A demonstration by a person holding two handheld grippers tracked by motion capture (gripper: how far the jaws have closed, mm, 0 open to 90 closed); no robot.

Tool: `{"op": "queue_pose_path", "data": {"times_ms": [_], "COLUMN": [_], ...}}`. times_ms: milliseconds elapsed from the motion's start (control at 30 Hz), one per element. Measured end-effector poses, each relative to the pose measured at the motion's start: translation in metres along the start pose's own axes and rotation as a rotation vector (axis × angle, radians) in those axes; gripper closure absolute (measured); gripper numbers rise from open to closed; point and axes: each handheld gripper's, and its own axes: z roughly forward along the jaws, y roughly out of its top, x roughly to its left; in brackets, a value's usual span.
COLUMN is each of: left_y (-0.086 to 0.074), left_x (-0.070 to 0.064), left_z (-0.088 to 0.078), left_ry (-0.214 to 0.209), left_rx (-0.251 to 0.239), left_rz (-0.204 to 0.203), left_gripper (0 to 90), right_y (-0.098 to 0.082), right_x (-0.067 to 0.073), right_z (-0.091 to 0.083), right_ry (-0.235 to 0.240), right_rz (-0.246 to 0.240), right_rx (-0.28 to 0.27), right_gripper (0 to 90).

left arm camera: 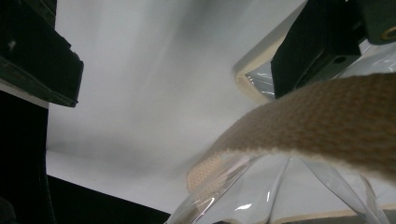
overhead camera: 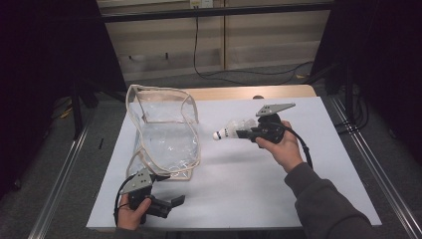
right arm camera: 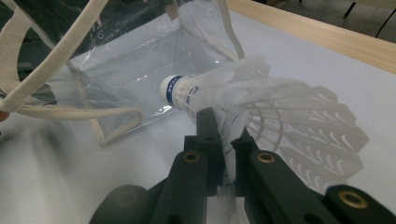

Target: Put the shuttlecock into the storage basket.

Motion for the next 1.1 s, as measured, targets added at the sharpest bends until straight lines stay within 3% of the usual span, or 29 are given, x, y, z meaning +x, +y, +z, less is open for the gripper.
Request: {"op": "queue_pose_path", "data": {"times_ms": [400, 1100], "left_y": [0.0, 0.0], "left_x": [0.0, 0.0], "left_z": [0.0, 0.0], "left_ry": [-0.001, -0.001], "left_rx": [0.0, -0.002], "left_rz": [-0.002, -0.001], "left_gripper": [2.4, 2.3], "right_y": [0.014, 0.039], "right_x": [-0.001, 0.01], "right_z": [-0.008, -0.013], "right_ry": [-0.005, 0.007], "right_rz": [-0.011, -0.043], "right_rx": [-0.002, -0.025], "right_gripper": [87.8, 87.8]}}
